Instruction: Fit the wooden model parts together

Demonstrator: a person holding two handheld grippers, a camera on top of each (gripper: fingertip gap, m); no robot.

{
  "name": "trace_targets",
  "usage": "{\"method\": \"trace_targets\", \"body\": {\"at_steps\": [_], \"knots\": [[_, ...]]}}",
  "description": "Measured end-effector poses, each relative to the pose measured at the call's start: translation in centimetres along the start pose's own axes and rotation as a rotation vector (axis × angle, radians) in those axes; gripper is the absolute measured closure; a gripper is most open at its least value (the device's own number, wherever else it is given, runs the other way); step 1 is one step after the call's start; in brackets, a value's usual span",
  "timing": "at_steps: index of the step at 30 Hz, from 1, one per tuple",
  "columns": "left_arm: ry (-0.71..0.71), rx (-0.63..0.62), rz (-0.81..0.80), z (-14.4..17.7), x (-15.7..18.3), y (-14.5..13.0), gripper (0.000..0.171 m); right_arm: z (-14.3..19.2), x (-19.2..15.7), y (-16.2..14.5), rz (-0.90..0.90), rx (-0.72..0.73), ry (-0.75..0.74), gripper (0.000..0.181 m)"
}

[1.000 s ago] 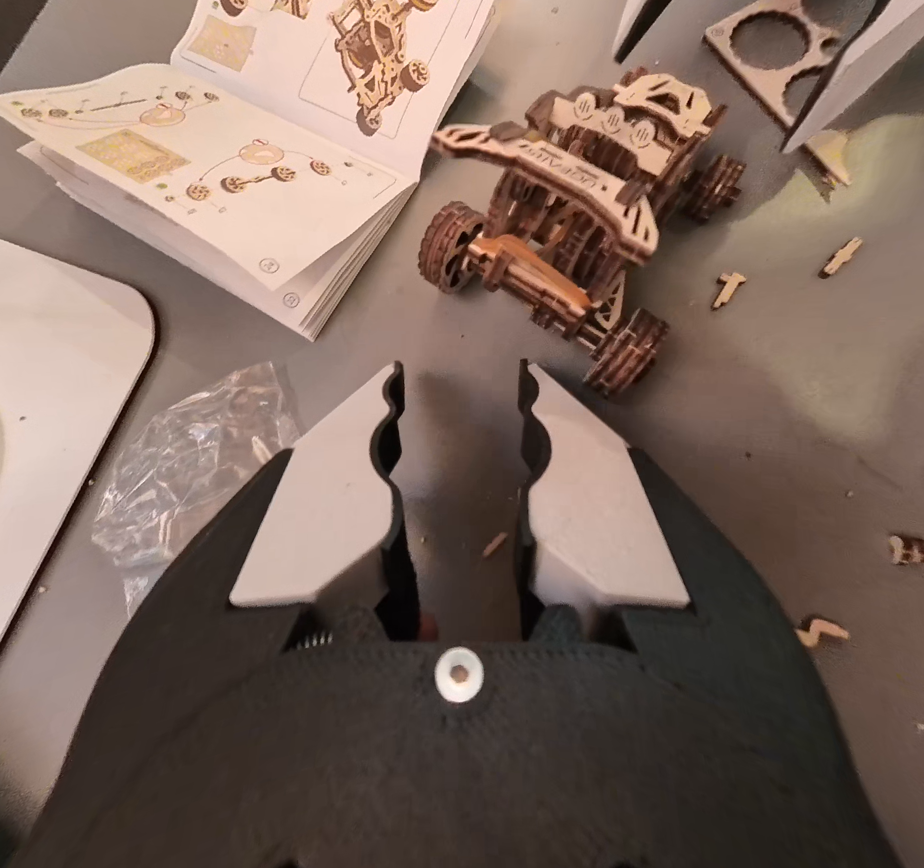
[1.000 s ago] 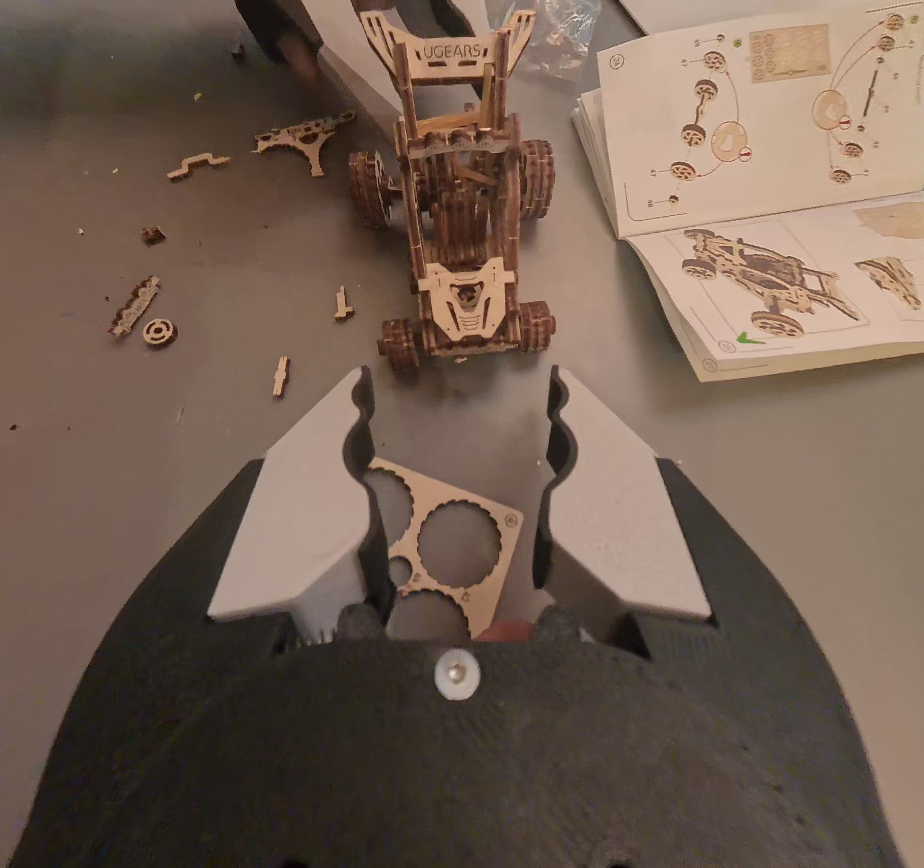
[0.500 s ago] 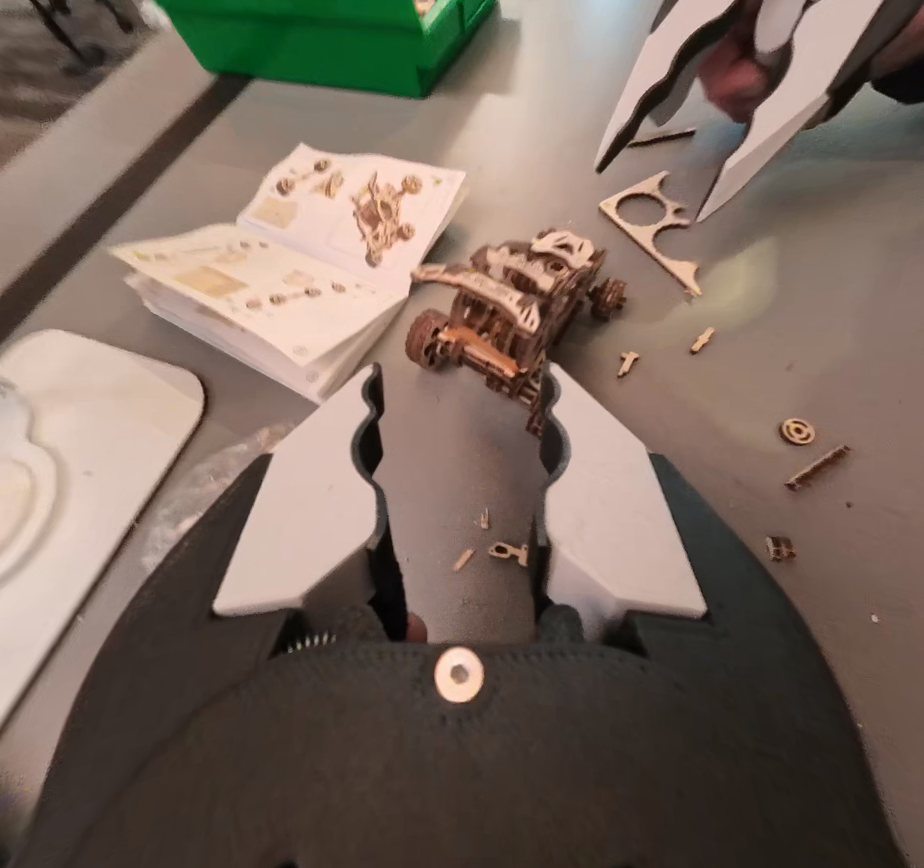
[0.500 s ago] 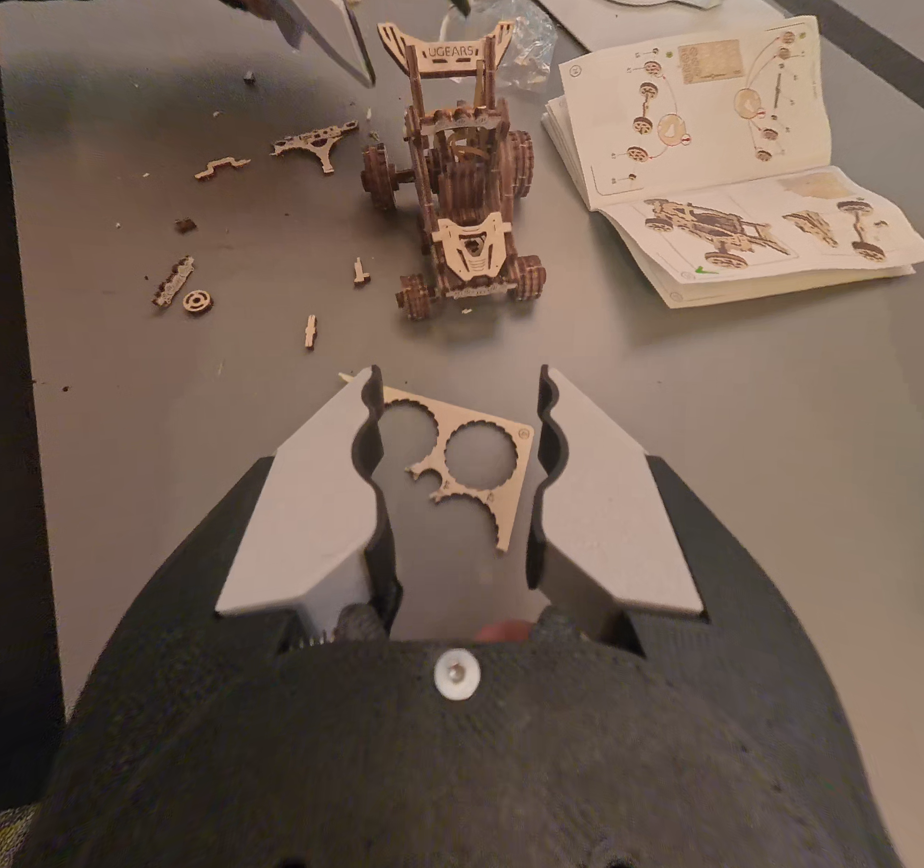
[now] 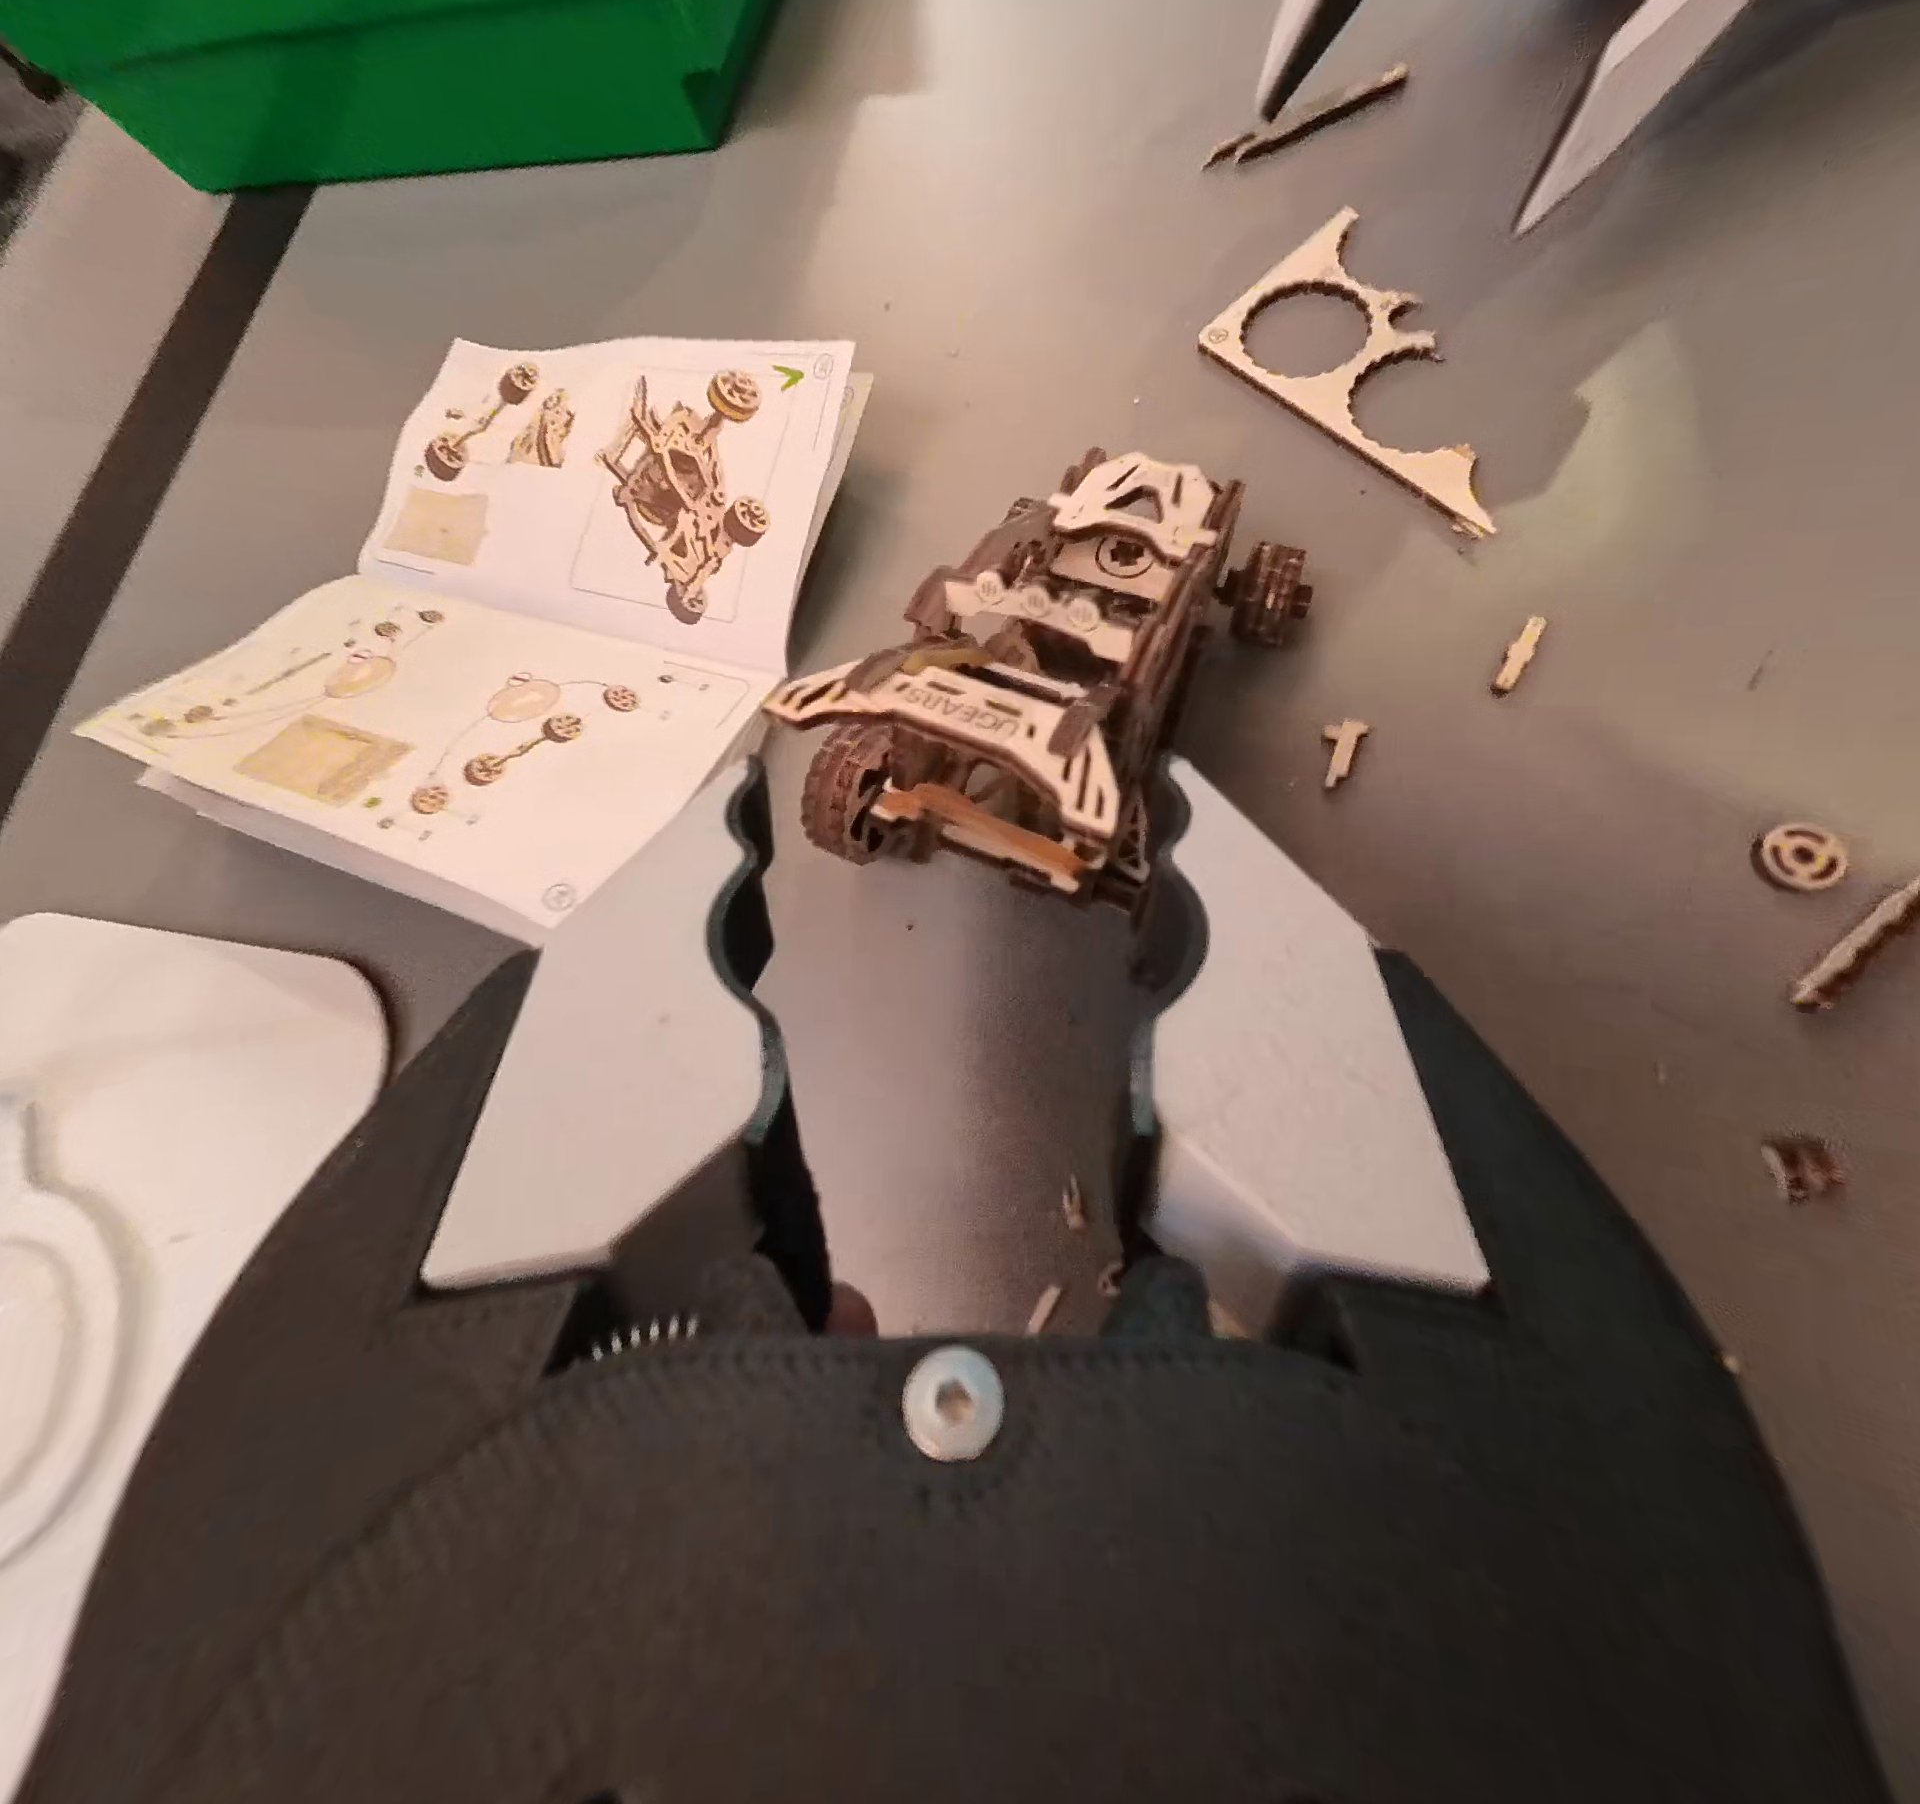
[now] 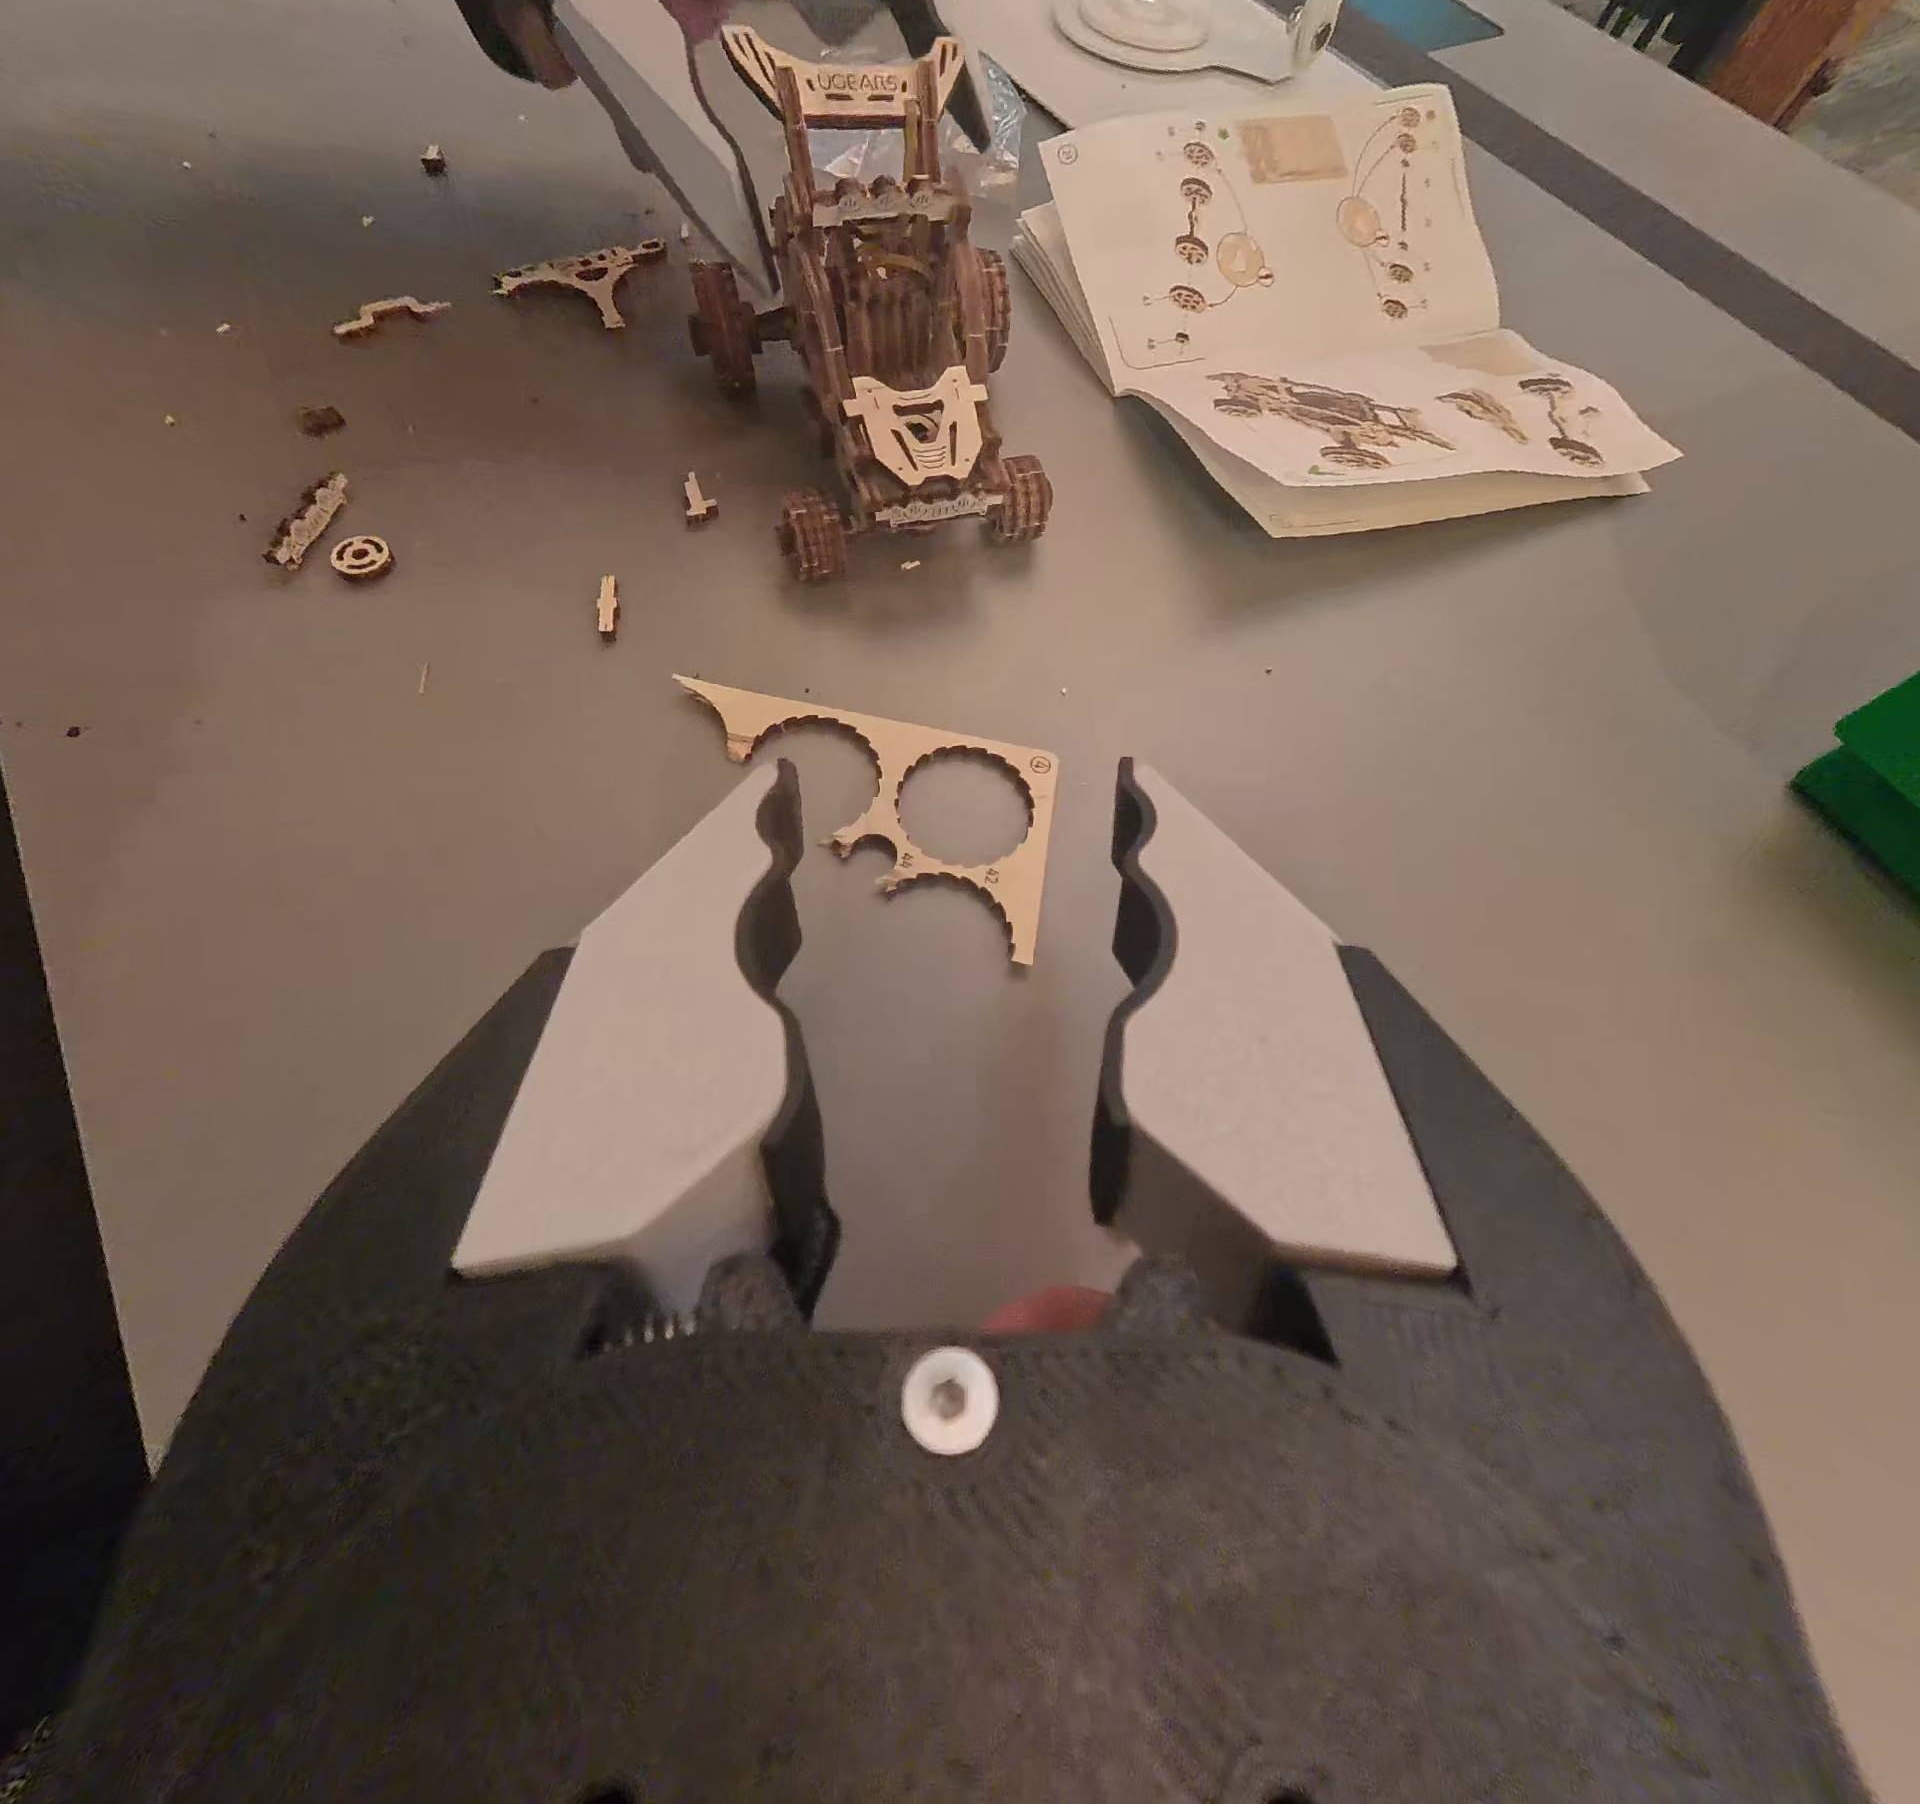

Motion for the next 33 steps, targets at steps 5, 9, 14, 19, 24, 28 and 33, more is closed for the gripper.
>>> {"method": "trace_targets", "body": {"at_steps": [5, 9, 14, 19, 24, 28, 33], "knots": [[-0.053, 0.059, 0.068, -0.9, 0.0, -0.3, 0.117, 0.4, 0.2, 0.1, -0.015, 0.041, 0.001, 0.123], [-0.057, 0.086, 0.088, -1.1, 0.2, -0.4, 0.125, 0.4, -0.1, 0.1, 0.009, 0.041, 0.001, 0.123], [-0.044, 0.102, 0.125, -0.9, 0.1, -0.5, 0.126, 0.4, -0.4, 0.1, 0.047, 0.039, -0.009, 0.124], [-0.011, 0.088, 0.136, -0.6, 0.2, -0.7, 0.126, 0.9, -0.1, 0.2, 0.017, 0.086, -0.013, 0.124], [0.006, 0.075, 0.13, -0.8, 0.5, -0.7, 0.113, 0.9, -0.1, 0.2, 0.015, 0.085, -0.007, 0.124], [0.022, 0.073, 0.118, -1.1, 0.6, -0.4, 0.123, 0.6, -0.5, 0.1, 0.059, 0.066, -0.025, 0.125], [0.029, 0.087, 0.138, -1.1, 0.8, -0.3, 0.124, 0.1, -1.4, -0.2, 0.149, 0.019, -0.057, 0.128]]}}
Point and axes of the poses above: each gripper's, where its closed fingertips meet, z back along the fingers, y out of its top, x = y × z across the jaws, the point moved 9 cm from there along z, back along the fingers, and after that the axes turned 4 degrees about x, right-handed, at the moved point
